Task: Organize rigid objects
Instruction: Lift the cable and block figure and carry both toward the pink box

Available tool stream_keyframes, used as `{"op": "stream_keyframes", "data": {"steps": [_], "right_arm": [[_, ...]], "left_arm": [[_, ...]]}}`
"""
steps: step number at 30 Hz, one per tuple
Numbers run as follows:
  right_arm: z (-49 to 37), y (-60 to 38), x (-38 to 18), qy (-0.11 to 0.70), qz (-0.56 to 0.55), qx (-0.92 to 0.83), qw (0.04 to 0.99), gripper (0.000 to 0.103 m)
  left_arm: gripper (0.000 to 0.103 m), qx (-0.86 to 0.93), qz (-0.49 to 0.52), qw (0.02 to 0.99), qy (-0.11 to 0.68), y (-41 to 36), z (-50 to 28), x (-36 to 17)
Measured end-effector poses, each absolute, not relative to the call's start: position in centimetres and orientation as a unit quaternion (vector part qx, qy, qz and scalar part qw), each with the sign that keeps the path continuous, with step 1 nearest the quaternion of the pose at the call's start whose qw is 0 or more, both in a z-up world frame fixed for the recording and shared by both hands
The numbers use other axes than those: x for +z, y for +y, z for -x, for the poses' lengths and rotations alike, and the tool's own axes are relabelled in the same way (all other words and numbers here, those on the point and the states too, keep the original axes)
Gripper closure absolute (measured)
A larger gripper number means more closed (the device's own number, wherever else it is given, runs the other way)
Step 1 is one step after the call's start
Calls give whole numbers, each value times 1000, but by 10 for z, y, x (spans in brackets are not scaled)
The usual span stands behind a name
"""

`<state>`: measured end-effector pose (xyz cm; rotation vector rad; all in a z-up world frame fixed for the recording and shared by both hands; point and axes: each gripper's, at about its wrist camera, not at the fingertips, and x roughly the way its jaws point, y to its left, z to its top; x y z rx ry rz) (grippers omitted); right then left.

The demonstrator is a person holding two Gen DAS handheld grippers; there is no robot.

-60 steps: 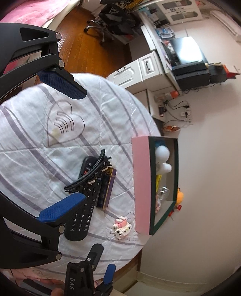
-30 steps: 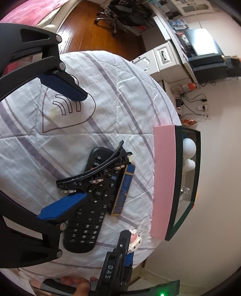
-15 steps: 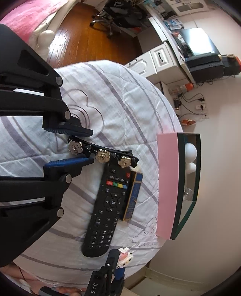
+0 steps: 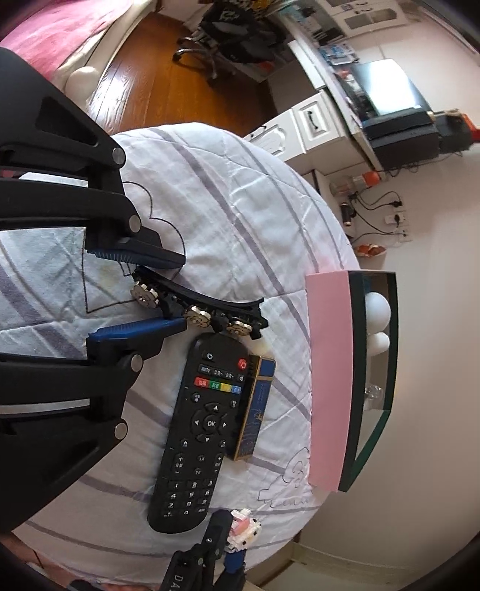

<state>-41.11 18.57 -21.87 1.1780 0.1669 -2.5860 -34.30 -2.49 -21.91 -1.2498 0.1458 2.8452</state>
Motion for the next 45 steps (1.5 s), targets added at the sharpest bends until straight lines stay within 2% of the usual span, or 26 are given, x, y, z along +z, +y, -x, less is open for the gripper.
{"op": "stream_keyframes", "data": {"steps": [1, 2, 3, 4, 5, 6, 7, 8, 10, 12, 14, 27, 45], "right_arm": [[411, 185, -219, 60, -409, -899, 145, 42], [411, 185, -219, 61, -409, -899, 144, 41], [412, 185, -219, 60, -410, -899, 143, 41], [413, 184, -219, 60, -412, -898, 142, 40], [414, 183, -218, 61, -413, -898, 141, 38], [415, 183, -219, 62, -414, -897, 141, 36], [415, 182, -219, 64, -415, -897, 140, 35], [416, 182, -220, 65, -415, -897, 140, 35], [417, 184, -220, 60, -415, -897, 141, 35], [418, 184, -220, 59, -415, -897, 142, 36], [416, 185, -220, 60, -411, -899, 140, 41], [398, 190, -201, 43, -385, -910, 146, 41], [333, 177, -96, 54, -254, -949, 177, 43]], "left_arm": [[58, 915, 401, 19, 42, -25, 344, -219], [51, 916, 399, 19, 40, -26, 346, -219], [44, 916, 398, 17, 41, -27, 347, -219], [44, 916, 398, 16, 41, -27, 349, -220], [45, 917, 397, 18, 39, -28, 350, -221], [51, 918, 394, 20, 39, -28, 350, -221], [61, 919, 391, 23, 44, -28, 351, -222], [64, 920, 389, 26, 45, -28, 350, -222], [79, 920, 387, 34, 40, -28, 351, -221], [84, 921, 386, 37, 42, -27, 352, -221], [84, 921, 386, 37, 38, -27, 351, -220], [84, 934, 353, 45, 18, -32, 326, -194], [84, 973, 226, 26, 33, -21, 266, -92]]}}
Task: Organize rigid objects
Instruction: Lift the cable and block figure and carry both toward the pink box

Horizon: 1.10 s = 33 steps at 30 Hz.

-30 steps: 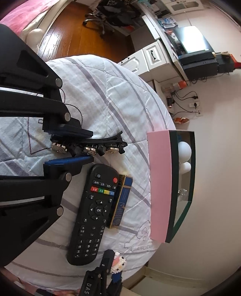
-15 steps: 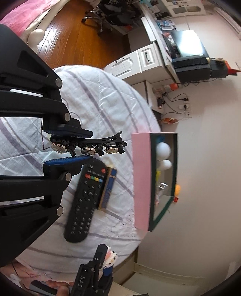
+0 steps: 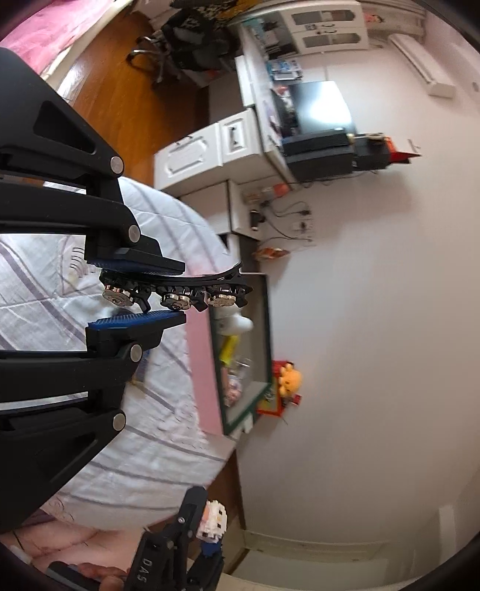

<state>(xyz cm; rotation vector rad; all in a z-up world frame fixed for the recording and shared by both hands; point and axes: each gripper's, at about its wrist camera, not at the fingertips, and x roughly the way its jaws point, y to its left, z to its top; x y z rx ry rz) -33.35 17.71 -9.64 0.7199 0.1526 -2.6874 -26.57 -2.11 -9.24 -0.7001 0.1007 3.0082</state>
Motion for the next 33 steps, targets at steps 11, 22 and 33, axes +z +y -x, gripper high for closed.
{"op": "stream_keyframes", "data": {"steps": [11, 22, 33], "right_arm": [[318, 165, -55, 65, -196, -959, 196, 43], [332, 160, -47, 73, -187, -958, 204, 43], [417, 160, -70, 85, -227, -950, 199, 43]], "left_arm": [[84, 986, 163, -2, 33, -29, 243, -49], [84, 985, 162, -5, 52, -19, 266, -44], [87, 974, 205, 59, 70, 8, 367, -62]]}}
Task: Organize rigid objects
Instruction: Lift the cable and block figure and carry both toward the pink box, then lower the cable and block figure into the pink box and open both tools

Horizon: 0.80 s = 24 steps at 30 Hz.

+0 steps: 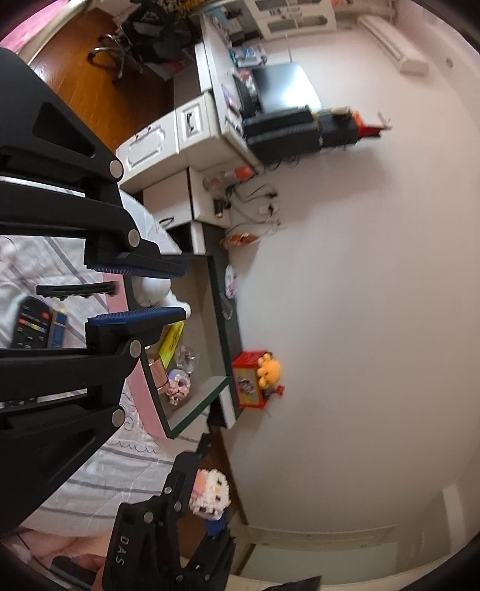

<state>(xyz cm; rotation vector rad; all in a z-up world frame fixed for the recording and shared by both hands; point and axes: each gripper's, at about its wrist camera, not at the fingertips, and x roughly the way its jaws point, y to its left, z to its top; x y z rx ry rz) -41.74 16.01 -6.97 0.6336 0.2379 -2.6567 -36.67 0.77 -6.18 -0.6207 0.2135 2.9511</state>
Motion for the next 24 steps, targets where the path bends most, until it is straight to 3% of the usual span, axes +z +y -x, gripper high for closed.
{"op": "stream_keyframes", "data": {"steps": [12, 18, 20, 23, 24], "right_arm": [[467, 162, -114, 79, -277, -935, 209, 43], [475, 162, -121, 76, -288, -930, 215, 43], [475, 162, -123, 75, -292, -929, 216, 43], [475, 163, -125, 73, -295, -928, 215, 43], [476, 164, -125, 71, -296, -928, 215, 43]], "left_arm": [[86, 939, 332, 70, 54, -10, 418, -153], [71, 914, 393, 89, 53, 6, 433, -198], [62, 905, 413, 90, 56, 8, 437, -209], [58, 896, 431, 87, 55, 9, 444, -219], [61, 898, 429, 82, 56, 9, 444, -219]]}}
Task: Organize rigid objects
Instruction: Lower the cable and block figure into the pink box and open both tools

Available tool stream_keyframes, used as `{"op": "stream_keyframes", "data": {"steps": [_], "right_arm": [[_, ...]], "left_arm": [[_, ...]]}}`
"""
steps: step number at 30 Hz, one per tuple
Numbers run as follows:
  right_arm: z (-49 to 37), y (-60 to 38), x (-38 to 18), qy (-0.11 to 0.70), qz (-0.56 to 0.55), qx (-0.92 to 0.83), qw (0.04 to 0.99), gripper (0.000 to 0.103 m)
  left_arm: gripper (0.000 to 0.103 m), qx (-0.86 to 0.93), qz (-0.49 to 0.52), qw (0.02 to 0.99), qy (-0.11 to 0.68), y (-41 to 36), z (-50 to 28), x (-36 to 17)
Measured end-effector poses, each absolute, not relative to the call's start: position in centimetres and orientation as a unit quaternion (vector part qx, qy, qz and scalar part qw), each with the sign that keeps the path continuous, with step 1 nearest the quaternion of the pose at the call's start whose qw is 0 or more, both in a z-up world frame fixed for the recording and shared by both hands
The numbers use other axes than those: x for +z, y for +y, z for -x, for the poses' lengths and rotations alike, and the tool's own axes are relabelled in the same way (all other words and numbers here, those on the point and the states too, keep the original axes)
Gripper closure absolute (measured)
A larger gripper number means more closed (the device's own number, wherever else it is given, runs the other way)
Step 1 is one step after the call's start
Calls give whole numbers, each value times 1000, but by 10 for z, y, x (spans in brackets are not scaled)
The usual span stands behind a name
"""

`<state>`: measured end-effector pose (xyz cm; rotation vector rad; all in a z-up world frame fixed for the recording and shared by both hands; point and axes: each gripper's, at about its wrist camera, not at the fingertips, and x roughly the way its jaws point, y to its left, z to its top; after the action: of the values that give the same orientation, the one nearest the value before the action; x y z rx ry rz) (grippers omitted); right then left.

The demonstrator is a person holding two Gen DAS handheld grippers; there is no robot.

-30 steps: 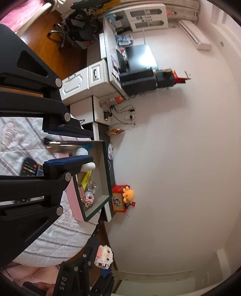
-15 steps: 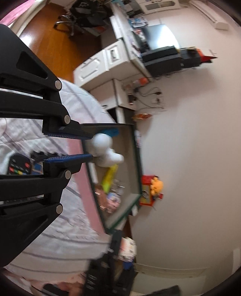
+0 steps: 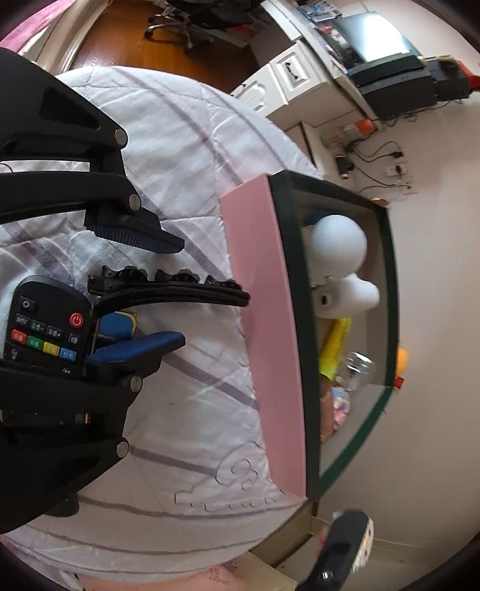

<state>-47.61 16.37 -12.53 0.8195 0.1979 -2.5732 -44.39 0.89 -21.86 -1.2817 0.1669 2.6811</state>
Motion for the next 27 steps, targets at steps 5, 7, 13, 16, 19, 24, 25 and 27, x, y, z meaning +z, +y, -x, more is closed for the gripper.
{"op": "stream_keyframes", "data": {"steps": [5, 7, 13, 16, 19, 24, 25, 27], "right_arm": [[476, 166, -124, 73, -296, -928, 214, 43], [477, 167, -123, 73, -295, -929, 213, 43], [481, 168, -117, 73, -288, -931, 210, 43], [486, 167, -114, 75, -287, -932, 209, 43], [494, 166, -113, 79, -285, -933, 207, 43], [525, 162, -112, 84, -293, -931, 202, 42], [531, 162, -113, 85, -296, -930, 201, 42], [549, 161, -117, 86, -303, -929, 194, 43]], "left_arm": [[91, 910, 402, 78, 63, 10, 437, -207], [91, 917, 385, 76, 67, 10, 432, -197], [91, 935, 340, 82, 66, 8, 425, -156], [91, 940, 321, 90, 72, 11, 433, -136], [91, 942, 311, 93, 81, 17, 446, -122], [91, 939, 313, 112, 92, 31, 476, -110], [91, 938, 315, 114, 91, 34, 483, -110], [91, 934, 323, 123, 92, 40, 496, -111]]}}
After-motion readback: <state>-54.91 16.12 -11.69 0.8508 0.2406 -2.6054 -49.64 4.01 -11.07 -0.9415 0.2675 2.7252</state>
